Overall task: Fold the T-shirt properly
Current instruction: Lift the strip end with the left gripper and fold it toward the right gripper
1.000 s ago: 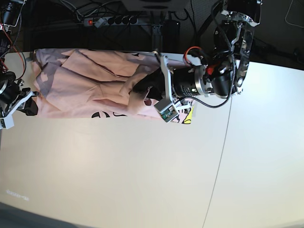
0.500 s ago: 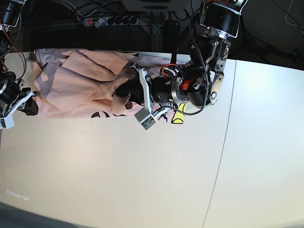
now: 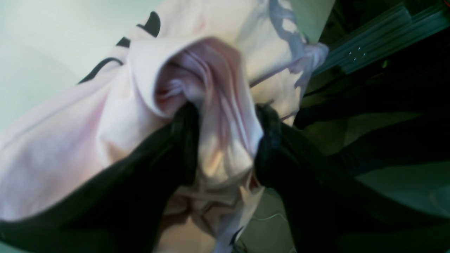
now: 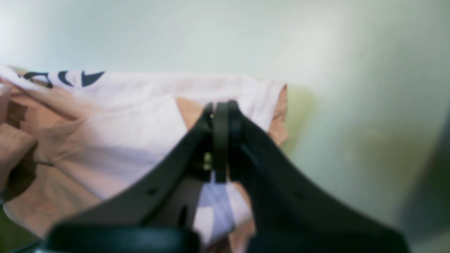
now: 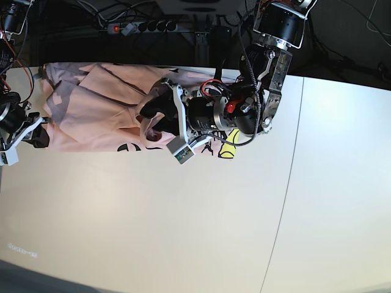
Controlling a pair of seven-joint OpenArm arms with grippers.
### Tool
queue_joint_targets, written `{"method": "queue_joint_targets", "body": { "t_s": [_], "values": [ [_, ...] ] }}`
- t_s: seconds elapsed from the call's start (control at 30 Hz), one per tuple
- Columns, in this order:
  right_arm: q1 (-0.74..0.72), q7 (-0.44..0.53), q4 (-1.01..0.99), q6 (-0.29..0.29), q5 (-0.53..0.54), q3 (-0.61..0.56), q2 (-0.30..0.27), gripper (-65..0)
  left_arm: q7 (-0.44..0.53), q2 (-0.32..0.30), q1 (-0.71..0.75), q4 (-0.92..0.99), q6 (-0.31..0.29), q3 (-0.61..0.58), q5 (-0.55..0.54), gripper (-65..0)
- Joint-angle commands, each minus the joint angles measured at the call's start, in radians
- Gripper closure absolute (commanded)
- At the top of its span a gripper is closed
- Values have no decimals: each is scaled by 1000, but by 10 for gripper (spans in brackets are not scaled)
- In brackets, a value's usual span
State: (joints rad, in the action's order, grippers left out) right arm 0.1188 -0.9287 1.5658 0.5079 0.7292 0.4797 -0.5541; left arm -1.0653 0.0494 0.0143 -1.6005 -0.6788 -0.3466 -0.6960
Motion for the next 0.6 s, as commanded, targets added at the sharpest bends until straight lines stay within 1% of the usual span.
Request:
{"method": "queue_joint_targets", "body": {
  "t_s": [0.0,0.13,0.33,0.47,0.5,0.57],
  "values": [
    [-10,16,14,49,16,11,-24,0,22,22,-14,-15,-19,-3,-37,-280],
    [-10,15,14,49,16,11,-24,0,22,59,-14,-15,-19,-19,-69,-279],
    [-10,12,14,49,16,11,-24,0,23,101,-14,-15,-19,-84,-69,-279],
    [-10,12,14,49,15,11,-25,0,23,108,-16,-15,-19,-93,-52,-277],
    [-10,12,14,49,16,11,-25,0,23,108,-23,-15,-19,-87,-36,-261],
    [-10,16,14,49,16,11,-25,0,21,108,-43,-15,-19,-66,-20,-196]
  ]
}}
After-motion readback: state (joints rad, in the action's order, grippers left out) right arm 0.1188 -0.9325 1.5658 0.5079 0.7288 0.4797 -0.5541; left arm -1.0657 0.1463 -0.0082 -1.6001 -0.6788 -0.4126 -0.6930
